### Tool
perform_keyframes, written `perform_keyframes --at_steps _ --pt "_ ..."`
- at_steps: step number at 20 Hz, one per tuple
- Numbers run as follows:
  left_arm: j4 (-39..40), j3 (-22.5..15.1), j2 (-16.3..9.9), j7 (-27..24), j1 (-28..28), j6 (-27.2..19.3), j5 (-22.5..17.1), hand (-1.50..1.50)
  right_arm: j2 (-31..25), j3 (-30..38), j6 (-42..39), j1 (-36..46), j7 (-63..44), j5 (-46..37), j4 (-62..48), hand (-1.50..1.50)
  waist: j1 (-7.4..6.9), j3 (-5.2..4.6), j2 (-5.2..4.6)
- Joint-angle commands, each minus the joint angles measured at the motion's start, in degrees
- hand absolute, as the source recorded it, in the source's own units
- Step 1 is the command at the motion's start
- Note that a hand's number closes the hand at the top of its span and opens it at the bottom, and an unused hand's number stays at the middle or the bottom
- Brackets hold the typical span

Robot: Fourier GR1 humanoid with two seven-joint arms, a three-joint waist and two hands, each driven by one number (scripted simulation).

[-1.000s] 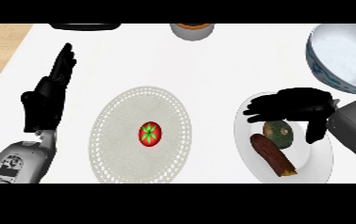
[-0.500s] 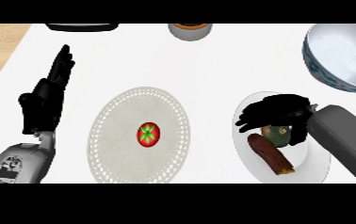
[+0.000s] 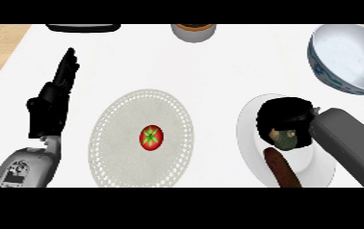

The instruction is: Pick the squash from the plate and place it in the bowl

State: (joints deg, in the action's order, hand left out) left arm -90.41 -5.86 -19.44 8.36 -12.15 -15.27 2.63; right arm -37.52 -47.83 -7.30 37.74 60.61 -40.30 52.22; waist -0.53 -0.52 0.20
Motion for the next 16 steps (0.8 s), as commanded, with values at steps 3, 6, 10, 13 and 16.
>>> perform_keyframes --at_steps 3,6,10,13,16 --pt "-2.17 1.63 -0.70 2.45 -0.26 1.75 -1.10 0.00 1.28 1.41 -1.31 -0.20 9.49 1.46 -1.88 1.50 -0.27 0.56 -0.32" --pt "-1.29 -0.03 0.98 0.30 1.90 -0.01 1.30 0.00 -1.88 1.71 0.66 -3.10 12.10 3.48 3.06 1.50 0.51 0.54 -0.14" --pt "-0.34 1.77 -0.35 1.36 0.03 1.11 -0.39 0.00 9.40 14.06 -4.70 0.50 -27.32 12.54 -6.98 1.50 1.24 0.27 -0.06" --pt "-0.86 2.22 -0.92 0.77 0.94 0.62 0.13 0.00 12.12 19.72 -1.10 -0.21 -40.29 15.73 -10.83 1.50 2.03 0.12 0.66" --pt "-0.31 2.02 -0.76 0.72 1.67 0.68 0.22 0.00 19.39 25.67 5.44 1.33 -52.65 19.79 -10.92 1.50 1.98 0.20 0.96"
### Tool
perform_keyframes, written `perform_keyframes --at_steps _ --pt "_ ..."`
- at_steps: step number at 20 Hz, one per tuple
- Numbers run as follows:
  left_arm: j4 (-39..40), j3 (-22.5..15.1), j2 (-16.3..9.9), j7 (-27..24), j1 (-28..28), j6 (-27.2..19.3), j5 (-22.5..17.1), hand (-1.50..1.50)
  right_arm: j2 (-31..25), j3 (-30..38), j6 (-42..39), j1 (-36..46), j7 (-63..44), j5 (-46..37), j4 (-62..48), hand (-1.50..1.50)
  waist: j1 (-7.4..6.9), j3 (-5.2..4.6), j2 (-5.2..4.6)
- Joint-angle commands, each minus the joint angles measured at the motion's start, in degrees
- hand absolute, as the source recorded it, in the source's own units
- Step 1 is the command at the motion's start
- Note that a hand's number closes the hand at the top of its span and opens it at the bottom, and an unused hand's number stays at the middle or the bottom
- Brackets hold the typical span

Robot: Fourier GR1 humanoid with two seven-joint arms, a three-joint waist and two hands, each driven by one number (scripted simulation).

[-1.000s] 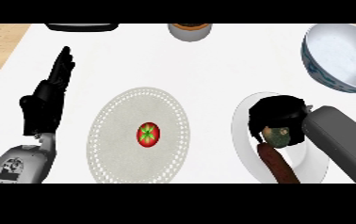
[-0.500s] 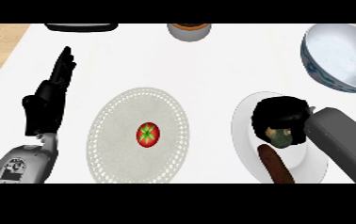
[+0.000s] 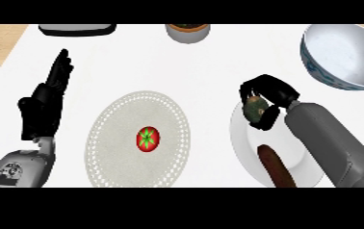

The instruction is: Pick the squash from the plate and place it in the bowl

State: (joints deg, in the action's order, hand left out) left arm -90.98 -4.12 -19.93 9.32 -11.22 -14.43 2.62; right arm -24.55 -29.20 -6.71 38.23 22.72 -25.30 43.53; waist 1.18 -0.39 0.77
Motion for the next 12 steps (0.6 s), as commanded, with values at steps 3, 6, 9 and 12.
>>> perform_keyframes --at_steps 3,6,9,12 --pt "0.44 -0.03 -0.07 0.59 0.41 0.17 0.05 0.00 12.09 12.19 14.05 6.39 -25.53 6.66 0.68 1.50 0.30 0.04 1.07" --pt "-0.09 -0.08 0.00 1.05 1.15 0.45 -0.31 0.00 15.61 14.45 24.26 10.49 -36.97 4.68 2.90 1.50 -0.02 0.07 1.09" --pt "-0.22 -0.05 -0.10 0.92 0.61 0.01 0.43 0.00 16.58 14.41 33.55 15.18 -47.44 -0.68 5.30 1.50 0.51 0.08 1.01" --pt "-0.76 1.05 -0.37 -0.13 2.56 0.24 -0.39 0.00 14.11 12.94 35.34 18.87 -60.21 -6.88 6.65 1.50 0.63 0.08 1.01"
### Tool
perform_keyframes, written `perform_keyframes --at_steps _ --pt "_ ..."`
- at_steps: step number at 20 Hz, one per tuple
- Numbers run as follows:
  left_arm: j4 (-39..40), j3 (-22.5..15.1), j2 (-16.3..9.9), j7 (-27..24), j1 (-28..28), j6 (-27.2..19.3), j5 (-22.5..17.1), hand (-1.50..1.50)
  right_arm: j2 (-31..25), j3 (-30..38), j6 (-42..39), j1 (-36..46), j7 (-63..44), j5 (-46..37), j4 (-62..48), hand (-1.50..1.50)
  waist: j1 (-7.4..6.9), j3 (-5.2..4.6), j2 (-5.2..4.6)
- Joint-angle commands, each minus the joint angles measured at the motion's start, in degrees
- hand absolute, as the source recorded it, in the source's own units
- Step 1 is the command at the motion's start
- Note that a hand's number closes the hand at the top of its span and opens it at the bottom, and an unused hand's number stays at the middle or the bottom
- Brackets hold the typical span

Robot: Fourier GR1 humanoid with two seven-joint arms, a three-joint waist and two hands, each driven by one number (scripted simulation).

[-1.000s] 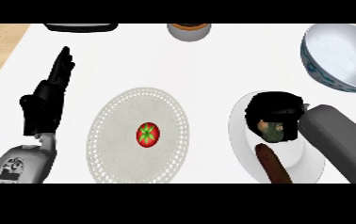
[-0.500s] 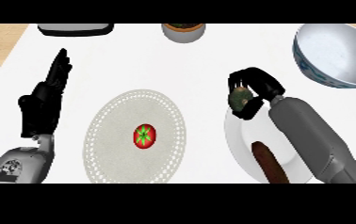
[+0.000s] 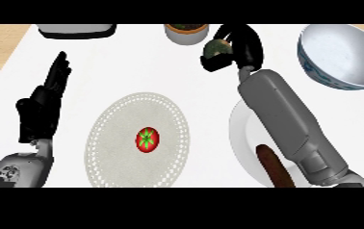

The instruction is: Pick the squash from the plate and place it in the bowl

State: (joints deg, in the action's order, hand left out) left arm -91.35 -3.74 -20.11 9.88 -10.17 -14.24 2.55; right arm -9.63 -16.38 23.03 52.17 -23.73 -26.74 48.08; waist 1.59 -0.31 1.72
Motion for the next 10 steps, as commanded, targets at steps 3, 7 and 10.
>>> perform_keyframes --at_steps 3,7,10 --pt "-0.31 1.29 -0.91 0.06 -0.16 0.79 -0.33 0.00 -0.78 -0.57 8.41 5.06 -23.58 -10.76 4.07 1.50 -0.13 0.17 -0.68" --pt "2.01 0.76 0.99 -0.13 -3.06 -0.09 1.15 0.00 -5.82 1.47 7.12 1.60 -27.59 -12.75 12.97 1.50 0.08 0.27 -1.18" --pt "3.02 1.85 0.54 -1.04 -3.90 1.27 0.77 0.00 -8.39 3.54 9.44 -3.72 -25.50 -14.21 15.31 1.50 -0.64 0.30 -1.54"
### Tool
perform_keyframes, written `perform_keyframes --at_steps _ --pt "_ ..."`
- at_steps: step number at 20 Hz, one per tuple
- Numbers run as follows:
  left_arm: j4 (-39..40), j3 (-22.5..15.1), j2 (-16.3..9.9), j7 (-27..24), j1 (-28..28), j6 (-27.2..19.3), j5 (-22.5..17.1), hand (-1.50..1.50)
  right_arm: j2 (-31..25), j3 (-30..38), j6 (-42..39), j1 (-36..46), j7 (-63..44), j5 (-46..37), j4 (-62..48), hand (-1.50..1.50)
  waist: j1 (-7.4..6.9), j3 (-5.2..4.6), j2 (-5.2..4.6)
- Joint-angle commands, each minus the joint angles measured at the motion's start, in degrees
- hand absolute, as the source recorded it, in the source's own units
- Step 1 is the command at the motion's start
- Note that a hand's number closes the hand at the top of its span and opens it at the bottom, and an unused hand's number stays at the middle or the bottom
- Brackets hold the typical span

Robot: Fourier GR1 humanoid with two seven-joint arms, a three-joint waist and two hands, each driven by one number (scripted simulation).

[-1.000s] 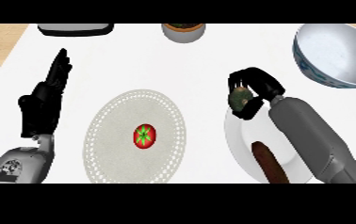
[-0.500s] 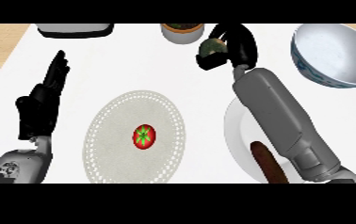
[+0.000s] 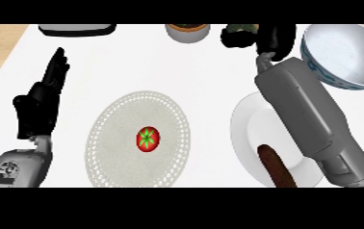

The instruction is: Pick the squash from the plate and place it in the bowl

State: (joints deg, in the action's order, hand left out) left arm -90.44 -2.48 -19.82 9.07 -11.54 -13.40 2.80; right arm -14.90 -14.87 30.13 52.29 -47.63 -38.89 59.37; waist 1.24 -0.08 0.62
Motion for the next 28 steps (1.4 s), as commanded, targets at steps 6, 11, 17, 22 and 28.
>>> perform_keyframes --at_steps 6,11,17,22,28 --pt "-1.36 -0.85 2.31 0.15 0.30 -0.43 2.13 0.00 -10.67 9.84 3.71 -7.96 7.60 0.51 2.63 1.50 -1.19 0.10 -0.63" --pt "-1.34 -0.24 2.47 -2.05 1.81 1.08 1.20 0.00 -17.81 17.28 3.78 -10.50 20.29 6.50 -3.28 1.50 -1.60 0.12 -0.88" --pt "-1.45 -1.04 3.71 0.23 -0.23 0.95 2.16 0.00 -22.31 18.31 5.59 -10.02 26.81 1.74 -17.59 1.50 -2.27 0.15 -1.11" --pt "-0.44 0.36 2.83 -0.79 -1.46 2.36 1.67 0.00 -25.02 21.46 9.64 -6.90 32.88 0.37 -31.52 1.50 -3.34 0.21 -1.47" --pt "-0.12 -0.44 2.93 -0.28 -1.77 3.36 2.17 0.00 -23.55 28.83 11.18 -5.33 40.47 7.36 -40.22 1.50 -4.66 0.42 -2.09"
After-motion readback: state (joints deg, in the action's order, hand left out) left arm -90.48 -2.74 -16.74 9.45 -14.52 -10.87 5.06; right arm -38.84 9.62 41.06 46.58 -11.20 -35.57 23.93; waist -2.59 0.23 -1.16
